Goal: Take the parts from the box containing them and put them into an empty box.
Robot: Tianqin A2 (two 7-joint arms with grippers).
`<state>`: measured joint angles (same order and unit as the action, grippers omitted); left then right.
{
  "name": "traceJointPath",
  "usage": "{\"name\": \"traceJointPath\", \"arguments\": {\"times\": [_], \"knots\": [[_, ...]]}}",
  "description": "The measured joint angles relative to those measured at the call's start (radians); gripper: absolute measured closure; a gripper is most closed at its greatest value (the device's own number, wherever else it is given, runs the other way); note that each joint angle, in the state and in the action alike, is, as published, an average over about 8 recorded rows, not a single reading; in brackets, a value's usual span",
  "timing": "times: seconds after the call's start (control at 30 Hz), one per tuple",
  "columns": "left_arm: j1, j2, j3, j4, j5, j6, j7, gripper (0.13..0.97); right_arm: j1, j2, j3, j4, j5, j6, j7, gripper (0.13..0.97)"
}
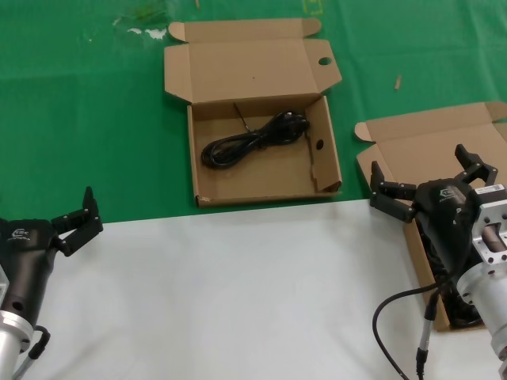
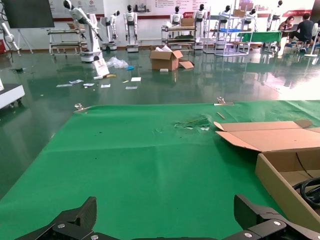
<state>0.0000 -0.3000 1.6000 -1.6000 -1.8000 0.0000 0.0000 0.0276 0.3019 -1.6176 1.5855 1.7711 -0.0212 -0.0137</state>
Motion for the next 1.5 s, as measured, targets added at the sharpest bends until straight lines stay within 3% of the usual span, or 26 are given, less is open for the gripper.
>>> {"name": "traceJointPath", "arguments": {"times": [1.5], "knots": [[0.000,0.000,0.000,0.000,0.000,0.000,0.000,0.132,0.000,0.000,0.000,0.000,0.000,0.000,0.000,0.129]]}}
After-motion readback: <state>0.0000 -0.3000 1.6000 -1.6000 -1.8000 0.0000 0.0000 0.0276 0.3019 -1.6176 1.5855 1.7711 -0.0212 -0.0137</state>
